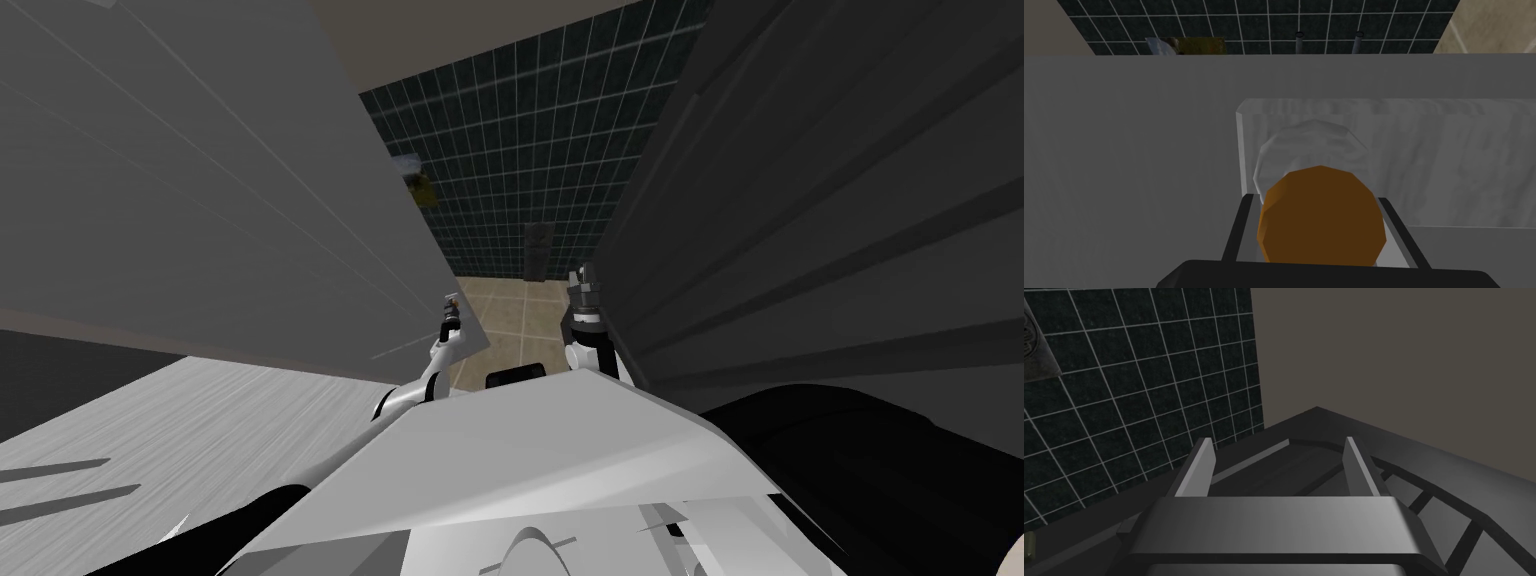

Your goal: Push the door open

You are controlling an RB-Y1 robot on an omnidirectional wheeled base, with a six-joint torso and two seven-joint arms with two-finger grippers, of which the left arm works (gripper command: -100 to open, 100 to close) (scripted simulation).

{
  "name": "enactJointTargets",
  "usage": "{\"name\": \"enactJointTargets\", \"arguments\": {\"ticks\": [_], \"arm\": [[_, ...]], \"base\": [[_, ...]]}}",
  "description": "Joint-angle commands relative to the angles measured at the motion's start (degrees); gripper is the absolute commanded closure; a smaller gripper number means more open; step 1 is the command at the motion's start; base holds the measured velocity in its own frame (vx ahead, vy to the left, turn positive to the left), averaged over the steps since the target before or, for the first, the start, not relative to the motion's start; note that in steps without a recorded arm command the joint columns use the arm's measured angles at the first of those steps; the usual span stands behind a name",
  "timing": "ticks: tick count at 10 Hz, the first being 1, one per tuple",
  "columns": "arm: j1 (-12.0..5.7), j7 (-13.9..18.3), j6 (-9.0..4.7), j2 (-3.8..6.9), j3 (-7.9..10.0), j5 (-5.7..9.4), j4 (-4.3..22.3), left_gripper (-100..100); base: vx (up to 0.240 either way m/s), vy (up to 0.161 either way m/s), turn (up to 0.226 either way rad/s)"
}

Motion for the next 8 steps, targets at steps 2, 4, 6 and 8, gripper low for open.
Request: {"name": "enactJointTargets", "arguments": {"ticks": [2, 4, 6, 8], "arm": [[-0.04, -0.4, 0.23, 1.42, 1.96, 0.71, 0.0, 100], [-0.04, -0.4, 0.23, 1.42, 1.96, 0.71, 0.0, 100], [0.06, -0.8, 0.25, 1.84, 3.08, 1.12, 0.1, 100], [0.12, -1.0, 0.26, 2.12, 3.84, 1.4, 0.1, 100]], "base": [[0.167, -0.097, 0.067], [0.087, -0.039, 0.015], [0.061, -0.027, 0.019], [0.167, -0.122, 0.083]]}}
